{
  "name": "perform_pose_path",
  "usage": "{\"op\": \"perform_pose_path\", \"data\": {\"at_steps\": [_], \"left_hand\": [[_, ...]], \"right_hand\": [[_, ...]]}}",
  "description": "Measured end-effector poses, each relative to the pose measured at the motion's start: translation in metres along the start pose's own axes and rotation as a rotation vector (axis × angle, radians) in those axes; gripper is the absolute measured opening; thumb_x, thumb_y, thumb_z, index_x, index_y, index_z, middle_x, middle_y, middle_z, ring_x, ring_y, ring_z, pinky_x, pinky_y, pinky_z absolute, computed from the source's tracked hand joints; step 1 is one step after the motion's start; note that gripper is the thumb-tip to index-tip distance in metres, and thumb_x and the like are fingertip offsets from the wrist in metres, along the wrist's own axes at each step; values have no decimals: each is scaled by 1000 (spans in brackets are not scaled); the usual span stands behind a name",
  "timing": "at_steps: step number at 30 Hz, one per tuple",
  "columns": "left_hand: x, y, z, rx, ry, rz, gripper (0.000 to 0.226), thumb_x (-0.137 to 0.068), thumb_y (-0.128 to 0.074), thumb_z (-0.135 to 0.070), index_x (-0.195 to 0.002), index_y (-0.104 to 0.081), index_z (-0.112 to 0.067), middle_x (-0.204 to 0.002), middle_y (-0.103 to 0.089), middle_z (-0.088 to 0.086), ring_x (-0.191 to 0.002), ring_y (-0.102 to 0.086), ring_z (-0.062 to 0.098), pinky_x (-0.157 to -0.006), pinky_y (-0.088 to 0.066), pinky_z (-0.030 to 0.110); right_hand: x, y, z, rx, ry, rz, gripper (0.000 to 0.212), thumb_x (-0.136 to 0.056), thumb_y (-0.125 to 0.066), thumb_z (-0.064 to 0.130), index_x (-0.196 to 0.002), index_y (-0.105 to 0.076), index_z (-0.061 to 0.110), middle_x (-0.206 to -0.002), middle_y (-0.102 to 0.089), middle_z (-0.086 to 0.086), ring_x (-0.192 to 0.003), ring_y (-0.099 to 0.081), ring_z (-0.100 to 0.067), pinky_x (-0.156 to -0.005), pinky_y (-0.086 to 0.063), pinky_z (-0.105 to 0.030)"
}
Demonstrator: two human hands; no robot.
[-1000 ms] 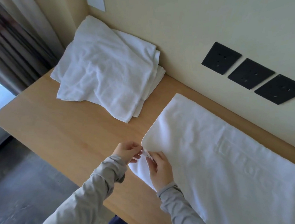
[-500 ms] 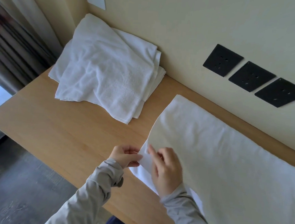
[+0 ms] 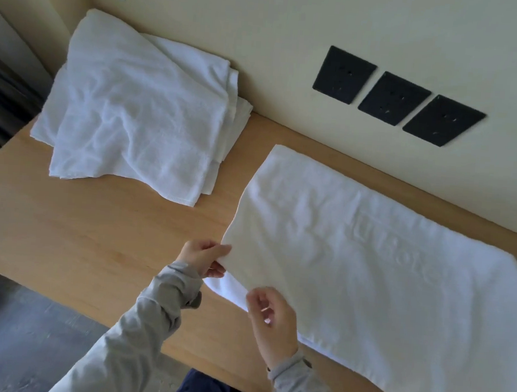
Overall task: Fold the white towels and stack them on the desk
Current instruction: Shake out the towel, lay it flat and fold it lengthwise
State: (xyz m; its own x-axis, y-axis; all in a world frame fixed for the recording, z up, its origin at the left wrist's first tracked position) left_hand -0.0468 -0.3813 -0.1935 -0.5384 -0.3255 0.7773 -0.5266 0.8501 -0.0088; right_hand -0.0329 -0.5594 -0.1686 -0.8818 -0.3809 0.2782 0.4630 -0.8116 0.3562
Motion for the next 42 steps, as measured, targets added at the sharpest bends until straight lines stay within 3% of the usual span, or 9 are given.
{"op": "perform_pose_path", "data": {"at_steps": [5, 11, 17, 20, 26, 31, 35, 38, 42], "left_hand": [[9, -23, -18, 187, 20, 121, 13, -84, -65, -8, -76, -62, 2, -55, -61, 11, -40, -57, 17, -44, -53, 22], [6, -15, -16, 206, 19, 124, 11, -84, -64, -8, -77, -64, 0, -62, -64, 10, -51, -62, 18, -49, -55, 23], [3, -2, -20, 31, -141, 103, 13, -85, -62, -5, -73, -63, -1, -68, -64, 8, -67, -62, 20, -58, -57, 21], [-1, 2, -18, -137, -231, 107, 12, -82, -67, -9, -72, -67, -3, -70, -66, 8, -67, -64, 19, -62, -57, 22], [-20, 15, 24, -653, -197, -96, 14, -83, -71, -17, -75, -64, -8, -73, -65, 14, -68, -58, 26, -73, -50, 38], [-14, 17, 20, -777, -260, -117, 19, -85, -68, -20, -71, -57, -13, -60, -51, 0, -65, -46, 23, -63, -33, 30], [-9, 17, 21, -789, -277, -105, 14, -88, -63, -18, -81, -60, -6, -75, -63, 8, -73, -55, 29, -69, -41, 34], [-8, 11, 19, -914, -273, -160, 15, -91, -58, -24, -84, -56, -10, -77, -60, 4, -75, -53, 26, -68, -35, 28], [-7, 6, 19, -923, -258, -229, 16, -92, -56, -24, -88, -51, -9, -76, -54, 3, -82, -54, 31, -69, -32, 28]], "right_hand": [[45, 37, -75, -915, -725, -130, 42, -86, -57, 33, -95, -63, -8, -82, -70, -20, -64, -66, -26, -56, -55, -30], [66, 92, -114, -1366, -798, -624, 43, -84, -64, 32, -113, -57, 2, -121, -59, -13, -105, -58, -26, -93, -44, -37], [71, 188, -122, -981, -727, -850, 53, -86, -64, 32, -131, -52, 7, -126, -51, 7, -125, -47, -22, -108, -34, -33], [75, 211, -119, -761, -692, -828, 68, -78, -70, 38, -130, -50, 0, -136, -51, -4, -124, -48, -23, -104, -37, -33], [103, 180, -158, -433, -1038, -747, 81, -77, -67, 55, -129, -50, -5, -83, -52, -10, -61, -39, -18, -68, -40, -29], [100, 179, -158, -490, -961, -779, 90, -73, -71, 53, -135, -40, -4, -128, -51, -18, -119, -49, -31, -111, -32, -37], [104, 179, -162, -418, -998, -768, 77, -73, -70, 54, -114, -54, -9, -116, -57, -33, -111, -55, -45, -100, -41, -46], [105, 181, -156, -333, -1027, -724, 59, -65, -70, 64, -75, -57, 8, -58, -49, -15, -54, -47, -26, -62, -42, -37], [103, 184, -164, -428, -1042, -669, 38, -75, -77, 35, -69, -61, 2, -69, -60, -14, -68, -56, -29, -73, -52, -36]]}}
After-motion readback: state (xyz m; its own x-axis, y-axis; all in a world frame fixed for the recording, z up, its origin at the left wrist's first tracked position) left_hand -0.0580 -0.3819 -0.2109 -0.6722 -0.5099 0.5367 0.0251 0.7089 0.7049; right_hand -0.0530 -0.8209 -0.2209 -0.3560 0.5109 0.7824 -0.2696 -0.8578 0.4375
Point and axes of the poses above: each hand's wrist, its own x-axis away from the middle knuckle, its own y-axis out of the back of the hand, z = x × y, the point moved 8 cm from there along -x, towards the middle knuckle
